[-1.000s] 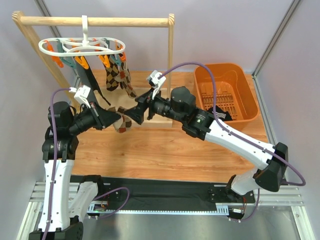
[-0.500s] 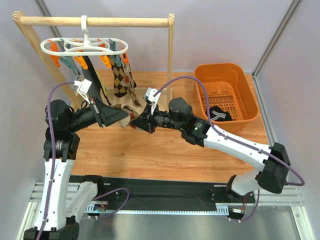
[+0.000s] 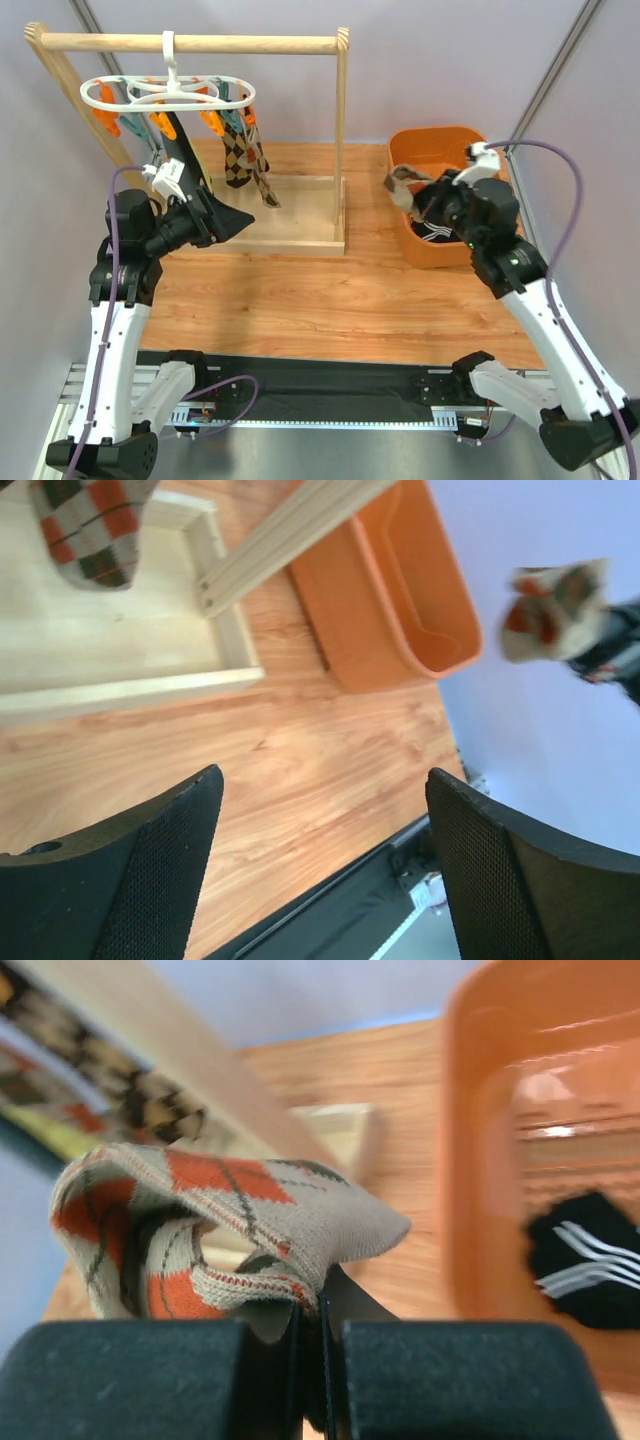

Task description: Remove the socks clipped to the hanger

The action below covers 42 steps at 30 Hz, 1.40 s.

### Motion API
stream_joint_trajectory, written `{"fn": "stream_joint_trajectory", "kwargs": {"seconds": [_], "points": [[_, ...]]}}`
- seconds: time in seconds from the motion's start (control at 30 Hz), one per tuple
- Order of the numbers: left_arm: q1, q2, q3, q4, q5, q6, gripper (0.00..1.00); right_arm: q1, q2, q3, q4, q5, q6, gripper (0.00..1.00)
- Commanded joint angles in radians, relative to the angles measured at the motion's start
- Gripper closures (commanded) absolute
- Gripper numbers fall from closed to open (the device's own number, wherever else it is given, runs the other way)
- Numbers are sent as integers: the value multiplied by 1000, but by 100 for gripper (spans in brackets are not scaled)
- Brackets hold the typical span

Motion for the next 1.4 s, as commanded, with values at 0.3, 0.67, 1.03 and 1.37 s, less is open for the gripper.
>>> {"fn": "stream_joint_trajectory", "kwargs": {"seconds": [0.3, 0.67, 1.03, 1.37], "points": [[-2, -92, 27, -147, -243, 187, 11, -304, 182, 75, -246, 223, -79, 39], [-2, -105, -69, -111, -330, 225, 12, 43, 118, 233, -113, 95, -188, 32], [-2, -155, -120, -107, -346, 210, 13, 399, 468, 494, 188, 61, -409, 35], [-2, -172, -112, -127, -321, 199, 14, 460, 849, 787, 284, 269, -501, 31]]}}
